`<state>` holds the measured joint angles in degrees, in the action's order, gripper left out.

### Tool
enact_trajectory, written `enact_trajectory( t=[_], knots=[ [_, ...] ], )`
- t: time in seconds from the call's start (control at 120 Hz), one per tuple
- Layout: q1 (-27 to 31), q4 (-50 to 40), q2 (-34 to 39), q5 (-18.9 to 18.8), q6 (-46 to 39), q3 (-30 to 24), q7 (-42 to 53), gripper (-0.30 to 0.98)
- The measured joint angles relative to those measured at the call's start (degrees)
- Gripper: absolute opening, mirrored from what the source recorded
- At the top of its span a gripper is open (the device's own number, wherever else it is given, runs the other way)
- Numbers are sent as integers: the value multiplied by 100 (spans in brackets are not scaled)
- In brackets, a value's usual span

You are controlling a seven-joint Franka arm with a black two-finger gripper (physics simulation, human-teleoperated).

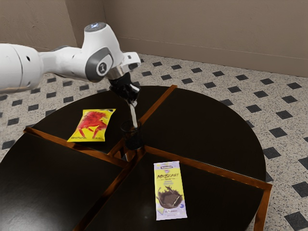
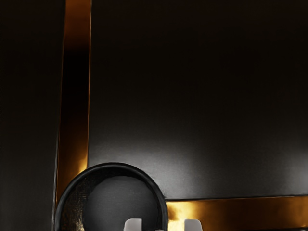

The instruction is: Take the marker out of the pen holder and place it to the left of the pen holder.

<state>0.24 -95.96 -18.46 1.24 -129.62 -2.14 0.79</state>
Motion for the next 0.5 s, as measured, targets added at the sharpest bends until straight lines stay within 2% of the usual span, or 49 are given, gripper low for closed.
enact_trajectory(
  t=[0.133, 0.25, 0.425, 0.5],
  knots=[
    [12, -85, 377, -44, 168, 0, -69, -8],
    [296, -99, 395, -27, 656, 6, -115, -8],
    [718, -20, -188, 128, 1528, 13, -125, -7],
    [741, 483, -599, 159, 1968, 24, -130, -7]
  ],
)
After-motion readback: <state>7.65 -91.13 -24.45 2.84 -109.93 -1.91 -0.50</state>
